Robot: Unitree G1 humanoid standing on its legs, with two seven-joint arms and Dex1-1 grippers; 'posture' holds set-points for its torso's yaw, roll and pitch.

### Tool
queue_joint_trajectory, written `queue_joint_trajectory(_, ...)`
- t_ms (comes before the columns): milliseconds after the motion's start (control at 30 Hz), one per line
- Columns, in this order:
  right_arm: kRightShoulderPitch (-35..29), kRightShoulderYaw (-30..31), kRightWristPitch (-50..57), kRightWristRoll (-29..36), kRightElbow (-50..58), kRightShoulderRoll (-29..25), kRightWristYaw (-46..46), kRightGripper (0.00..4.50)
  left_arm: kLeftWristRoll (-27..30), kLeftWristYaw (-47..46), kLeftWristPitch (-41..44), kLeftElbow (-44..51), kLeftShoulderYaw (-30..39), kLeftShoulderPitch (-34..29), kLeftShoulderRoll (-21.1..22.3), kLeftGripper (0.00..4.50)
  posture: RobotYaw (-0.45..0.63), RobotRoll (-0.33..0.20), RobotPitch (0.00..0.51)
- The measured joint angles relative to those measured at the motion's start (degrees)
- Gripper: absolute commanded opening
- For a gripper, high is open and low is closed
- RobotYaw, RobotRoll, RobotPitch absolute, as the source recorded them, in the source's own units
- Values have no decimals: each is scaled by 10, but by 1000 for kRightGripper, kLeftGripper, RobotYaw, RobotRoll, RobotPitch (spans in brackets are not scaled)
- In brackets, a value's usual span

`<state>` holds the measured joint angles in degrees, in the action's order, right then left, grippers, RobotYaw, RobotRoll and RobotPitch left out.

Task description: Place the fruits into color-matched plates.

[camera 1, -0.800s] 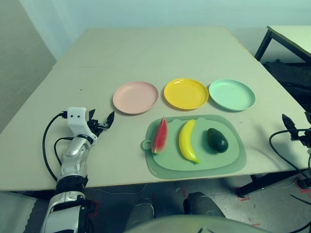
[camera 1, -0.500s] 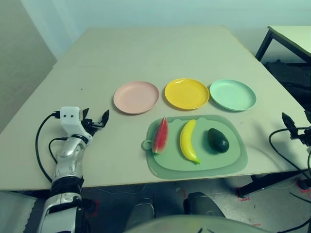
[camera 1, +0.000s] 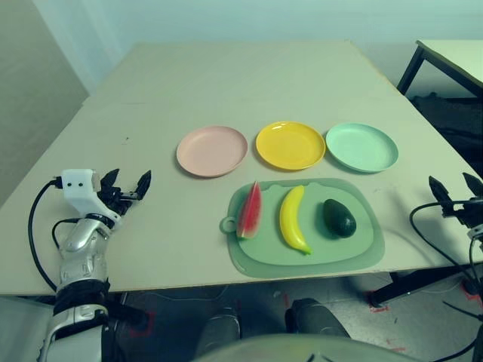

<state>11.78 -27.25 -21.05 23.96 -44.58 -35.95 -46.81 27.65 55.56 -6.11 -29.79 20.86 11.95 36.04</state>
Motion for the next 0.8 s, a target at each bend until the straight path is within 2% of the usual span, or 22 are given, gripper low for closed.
queue_joint_trajectory(100, -19, 0, 1, 1, 6, 0, -7, 4500, 38, 136, 53, 28, -16, 2, 63, 4456, -223, 0, 26)
queue_joint_trajectory(167, -30, -1, 1, 1, 7, -4, -12, 4500, 42, 224, 70, 40, -36, 6, 105, 4456, -214, 0, 10)
queue_joint_trajectory(333, -41, -9, 11, 9, 26, -16, -20, 4500, 44, 343, 89, 103, -85, 24, 154, 4456, -228, 0, 0)
queue_joint_trajectory(467, -40, -16, 58, 36, 68, -26, -27, 4500, 56, 364, 86, 157, -132, 7, 197, 4456, -243, 0, 6)
queue_joint_trajectory(600, -63, -16, 181, 73, 198, -58, -28, 4500, 65, 367, 79, 164, -152, 7, 199, 4456, -276, 0, 10)
queue_joint_trajectory(700, -58, 12, 305, 73, 334, -138, -23, 4500, 65, 367, 72, 157, -162, 18, 200, 4456, -267, 0, 23)
queue_joint_trajectory(800, -11, 83, 377, 45, 425, -212, -48, 4500, 64, 367, 55, 144, -178, 29, 195, 4456, -268, 0, 22)
